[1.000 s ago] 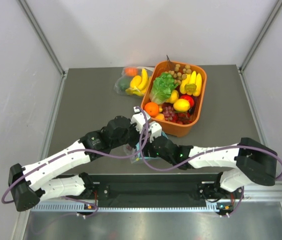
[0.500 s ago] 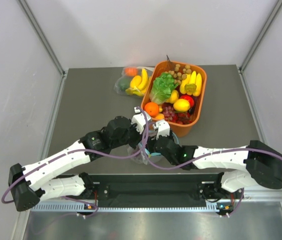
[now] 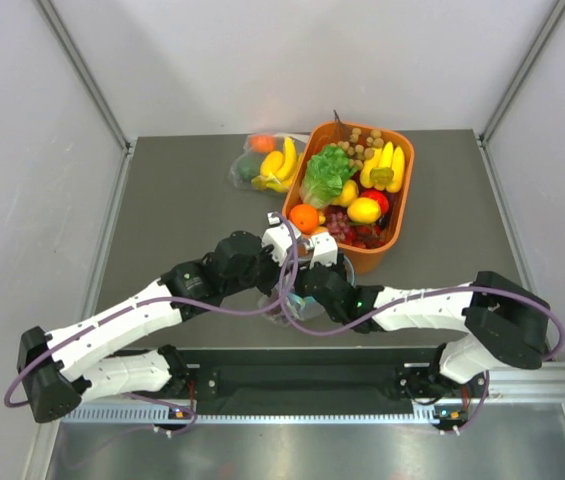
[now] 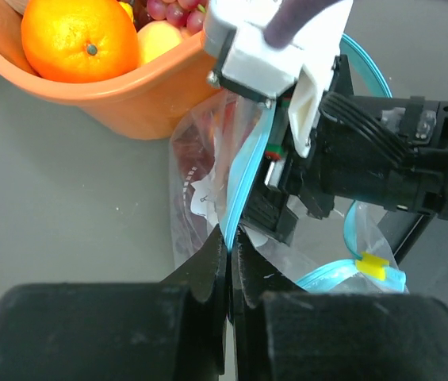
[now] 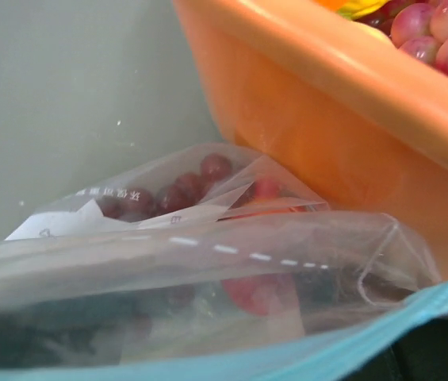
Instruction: Open the zip-top bag and remove the fake food
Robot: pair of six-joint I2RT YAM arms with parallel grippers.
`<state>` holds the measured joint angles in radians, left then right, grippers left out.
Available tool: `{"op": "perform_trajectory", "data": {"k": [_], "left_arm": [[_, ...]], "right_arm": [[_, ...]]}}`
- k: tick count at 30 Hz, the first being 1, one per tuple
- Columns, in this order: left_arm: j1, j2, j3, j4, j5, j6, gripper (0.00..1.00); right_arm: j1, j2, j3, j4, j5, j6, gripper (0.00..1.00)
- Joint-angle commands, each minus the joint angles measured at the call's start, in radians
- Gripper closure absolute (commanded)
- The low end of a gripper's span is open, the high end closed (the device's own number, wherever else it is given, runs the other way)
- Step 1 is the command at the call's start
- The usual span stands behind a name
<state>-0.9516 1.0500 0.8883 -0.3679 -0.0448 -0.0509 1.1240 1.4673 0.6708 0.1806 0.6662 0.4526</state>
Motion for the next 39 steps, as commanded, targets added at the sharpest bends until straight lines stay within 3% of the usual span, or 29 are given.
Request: {"op": "perform_trajectory", "data": {"k": [1,17,32,34,38,39], "left_arm": [[-0.012,-0.013,0.009,0.04,0.04,0.009,1.0],[-0.012,0.001,0.012,0.04,0.088,0.011,0.99],[-0.013,0.008,0.011,0.04,0.1,0.019,0.99],[-0.012,0.01,0.011,0.04,0.097,0.017,0.99],[-0.013,0.011,0.011,0.041,0.085,0.02,0.99],[-0.013,0.01,0.009,0.04,0.083,0.02,0.99]], "right_arm": [[-0.066,0.062,-0.037,-0.072,0.01,0.032,0.25],[-0.061,-0.021,-0.102,-0.277,0.095,0.175,0.23],[-0.095,0.08,-0.088,-0.119,0.101,0.092,0.22],[-0.099,0.08,-0.085,-0.109,0.108,0.083,0.29],[-0.098,0.018,-0.117,-0.075,0.118,0.072,0.55],[-0.098,-0.002,-0.14,-0.063,0.121,0.07,0.66]]}}
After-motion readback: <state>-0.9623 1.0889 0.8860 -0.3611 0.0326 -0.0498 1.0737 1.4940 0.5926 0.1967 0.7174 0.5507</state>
